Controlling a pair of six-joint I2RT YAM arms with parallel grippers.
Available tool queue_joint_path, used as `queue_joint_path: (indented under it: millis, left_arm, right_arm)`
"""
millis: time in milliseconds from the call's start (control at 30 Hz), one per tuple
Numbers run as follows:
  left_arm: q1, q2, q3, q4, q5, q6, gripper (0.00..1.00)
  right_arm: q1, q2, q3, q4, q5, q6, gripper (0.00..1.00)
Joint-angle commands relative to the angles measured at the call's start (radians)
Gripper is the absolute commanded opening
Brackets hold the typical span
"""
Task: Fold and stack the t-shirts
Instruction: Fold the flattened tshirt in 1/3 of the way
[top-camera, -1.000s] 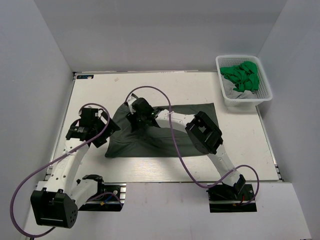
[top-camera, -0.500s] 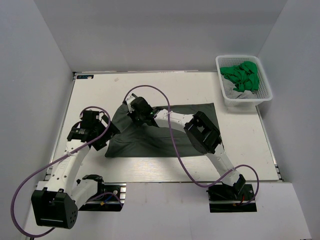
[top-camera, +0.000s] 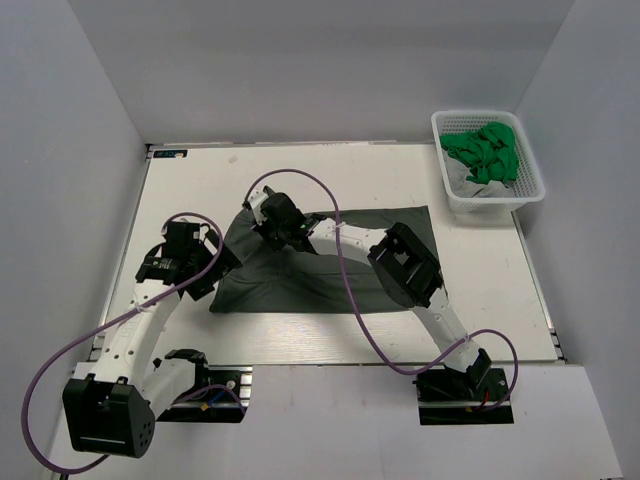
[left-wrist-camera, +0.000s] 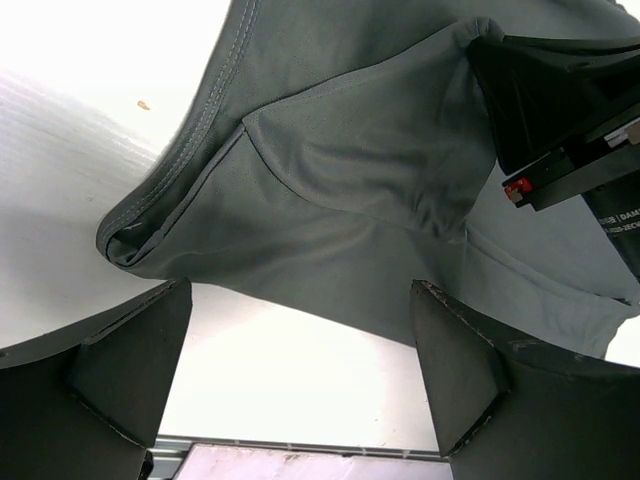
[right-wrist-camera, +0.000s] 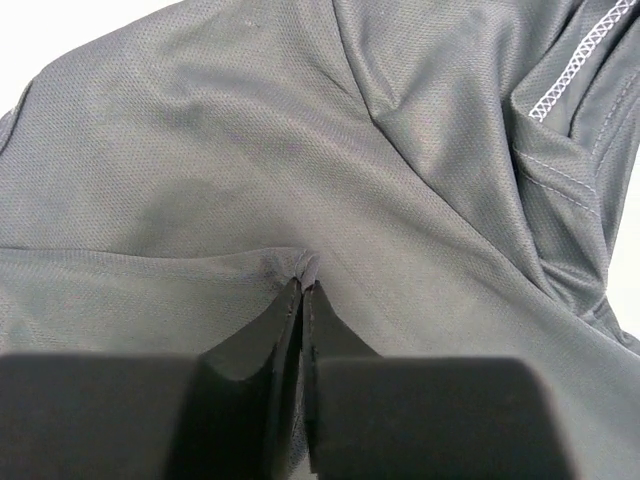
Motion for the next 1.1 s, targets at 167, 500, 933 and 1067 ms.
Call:
queue_joint_path:
  millis: [167, 500, 933, 1067]
  left_arm:
    - [-0.004, -0.002, -0.023, 0.060, 0.047, 0.033, 1.00]
    - [-0.004, 0.088, -0.013, 0.184, 0.152, 0.033, 1.00]
    - [-0.013, 0.340, -0.054, 0.373, 0.238, -0.028, 1.00]
    - [-0.013, 0.398, -0.043, 0.362, 0.192, -0.039, 1.00]
  right_arm:
    - [0.008, -0.012, 0.063, -0.005, 0.064, -0.083, 0.73]
    - [-0.048, -0.314, -0.159, -0.030, 0.199, 0.173, 0.91]
    - [-0.350, -1.017, -0.989, -0.189, 0.115, 0.549, 0.91]
    - [-0.412, -0.973, -1.022, -0.152, -0.039, 0.572, 0.91]
